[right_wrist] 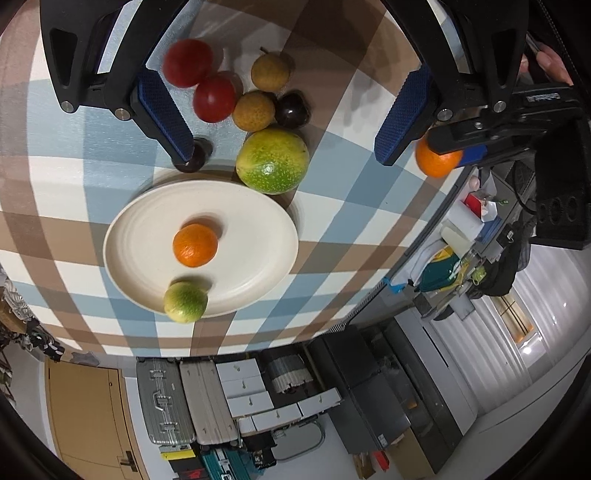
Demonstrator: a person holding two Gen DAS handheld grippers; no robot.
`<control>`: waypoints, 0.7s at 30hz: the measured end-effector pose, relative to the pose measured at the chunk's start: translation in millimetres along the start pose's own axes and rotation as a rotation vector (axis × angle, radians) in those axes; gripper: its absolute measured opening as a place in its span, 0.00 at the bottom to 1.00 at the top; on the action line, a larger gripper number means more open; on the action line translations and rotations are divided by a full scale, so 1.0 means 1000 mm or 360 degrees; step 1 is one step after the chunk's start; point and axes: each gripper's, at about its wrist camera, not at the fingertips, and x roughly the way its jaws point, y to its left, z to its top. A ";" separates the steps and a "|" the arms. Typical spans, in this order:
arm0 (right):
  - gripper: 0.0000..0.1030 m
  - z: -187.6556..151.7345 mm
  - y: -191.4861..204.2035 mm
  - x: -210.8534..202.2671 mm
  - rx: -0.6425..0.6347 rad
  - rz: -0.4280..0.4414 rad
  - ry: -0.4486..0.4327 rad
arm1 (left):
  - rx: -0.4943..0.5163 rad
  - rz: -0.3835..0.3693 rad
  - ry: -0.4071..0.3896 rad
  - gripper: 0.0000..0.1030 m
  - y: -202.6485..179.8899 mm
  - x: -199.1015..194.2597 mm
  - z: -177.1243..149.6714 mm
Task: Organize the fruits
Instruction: 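Lift the orange with the left tool while the right tool grasps the green pomelo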
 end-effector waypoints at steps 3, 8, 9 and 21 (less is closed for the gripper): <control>0.97 0.001 -0.001 0.009 0.0003 -0.0009 0.0028 | -0.0019 -0.0011 0.0010 0.37 0.005 0.003 -0.001; 0.96 0.006 -0.002 0.018 -0.0001 -0.0024 0.0052 | -0.0052 -0.0024 0.0013 0.37 0.012 0.007 0.000; 0.95 0.006 -0.002 0.021 -0.0004 -0.0025 0.0065 | -0.0058 -0.0024 0.0014 0.37 0.014 0.008 0.000; 0.88 0.006 0.001 0.035 -0.0012 -0.0040 0.0125 | -0.0105 -0.0040 0.0052 0.37 0.026 0.021 -0.001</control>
